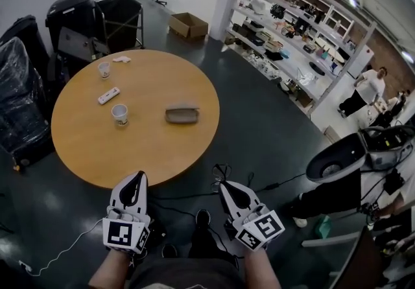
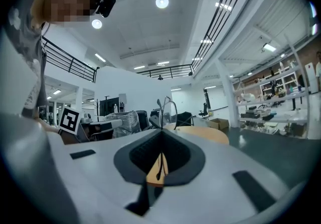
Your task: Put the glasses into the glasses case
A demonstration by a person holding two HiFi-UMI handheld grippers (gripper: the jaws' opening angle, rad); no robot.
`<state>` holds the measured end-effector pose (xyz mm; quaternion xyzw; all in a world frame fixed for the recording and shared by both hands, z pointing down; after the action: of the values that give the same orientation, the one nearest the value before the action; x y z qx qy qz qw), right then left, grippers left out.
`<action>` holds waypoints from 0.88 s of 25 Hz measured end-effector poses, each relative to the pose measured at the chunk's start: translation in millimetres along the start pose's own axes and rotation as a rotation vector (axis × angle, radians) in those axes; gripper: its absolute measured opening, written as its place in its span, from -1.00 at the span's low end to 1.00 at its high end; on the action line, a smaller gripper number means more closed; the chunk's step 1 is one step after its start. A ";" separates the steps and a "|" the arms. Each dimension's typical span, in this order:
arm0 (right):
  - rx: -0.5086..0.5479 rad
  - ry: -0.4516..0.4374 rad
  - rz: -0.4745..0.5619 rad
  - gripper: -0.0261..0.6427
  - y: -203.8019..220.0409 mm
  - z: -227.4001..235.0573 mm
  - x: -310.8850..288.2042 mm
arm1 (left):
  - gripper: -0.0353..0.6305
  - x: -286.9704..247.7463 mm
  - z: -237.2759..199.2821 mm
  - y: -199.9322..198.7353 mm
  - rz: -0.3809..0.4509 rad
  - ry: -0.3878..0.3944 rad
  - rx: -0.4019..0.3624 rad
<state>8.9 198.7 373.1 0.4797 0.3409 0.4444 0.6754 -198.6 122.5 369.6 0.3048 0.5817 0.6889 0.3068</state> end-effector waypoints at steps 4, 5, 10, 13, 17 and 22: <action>0.016 -0.021 -0.024 -0.96 -0.4 26.8 -20.6 | -0.88 -27.6 3.4 6.9 -0.017 -0.020 -0.023; 0.018 -0.030 -0.033 -0.96 -2.1 34.3 -27.2 | -0.88 -37.1 3.3 9.5 -0.029 -0.033 -0.033; 0.056 -0.071 -0.085 -0.96 -14.0 82.2 -63.1 | -0.88 -94.3 6.4 23.8 -0.072 -0.054 -0.039; 0.076 -0.107 -0.093 -0.96 -28.2 113.0 -84.9 | -0.88 -129.5 5.6 29.0 -0.089 -0.084 -0.030; 0.075 -0.165 -0.116 -0.96 -40.5 147.1 -111.7 | -0.88 -171.7 5.6 36.3 -0.108 -0.127 -0.018; 0.102 -0.245 -0.137 -0.96 -49.2 174.5 -129.6 | -0.88 -213.8 10.5 48.4 -0.136 -0.155 -0.043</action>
<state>128.7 11.2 384.4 0.5396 0.3102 0.3176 0.7154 -59.9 -43.8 405.5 0.3100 0.5606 0.6533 0.4035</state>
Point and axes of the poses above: the fingertips, and each gripper's own axes: x backward along the fingers, z to its right, y out of its underside, the point moved 2 cm from there along x, backward along the fingers, and after that the axes turned 11 degrees about -x, right-handed, at the moved point
